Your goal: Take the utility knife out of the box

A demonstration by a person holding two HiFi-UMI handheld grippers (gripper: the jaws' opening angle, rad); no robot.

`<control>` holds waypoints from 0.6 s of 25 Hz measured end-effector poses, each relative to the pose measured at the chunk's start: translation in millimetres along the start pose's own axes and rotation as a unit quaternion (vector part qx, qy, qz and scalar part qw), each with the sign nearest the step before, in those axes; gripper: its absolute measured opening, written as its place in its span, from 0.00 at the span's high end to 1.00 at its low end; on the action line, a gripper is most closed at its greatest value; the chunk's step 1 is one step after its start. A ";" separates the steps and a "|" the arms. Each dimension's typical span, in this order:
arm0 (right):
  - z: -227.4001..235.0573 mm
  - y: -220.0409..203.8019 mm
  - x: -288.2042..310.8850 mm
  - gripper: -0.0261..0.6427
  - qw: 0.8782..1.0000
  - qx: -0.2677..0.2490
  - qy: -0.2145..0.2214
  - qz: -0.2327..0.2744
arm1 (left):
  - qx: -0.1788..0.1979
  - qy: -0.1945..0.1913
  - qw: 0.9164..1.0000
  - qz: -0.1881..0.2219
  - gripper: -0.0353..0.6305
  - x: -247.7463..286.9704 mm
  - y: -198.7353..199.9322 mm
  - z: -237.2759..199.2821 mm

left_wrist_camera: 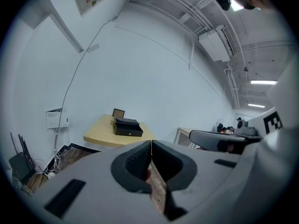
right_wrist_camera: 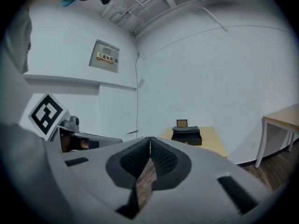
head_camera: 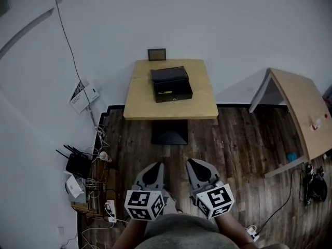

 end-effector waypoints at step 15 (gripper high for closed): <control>39.2 47.8 129.6 0.96 1.000 0.005 -0.027 0.007 | -0.001 -0.033 0.999 -0.008 0.94 106.6 42.8 -86.8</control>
Point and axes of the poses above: the fingertips, and each gripper's own axes: x forward along the fingers, z to its right, y out of its top, the point moved 7 cm from there along -x, backward along the fingers, and after that the axes turned 11 degrees about x, right-handed, at the moved point
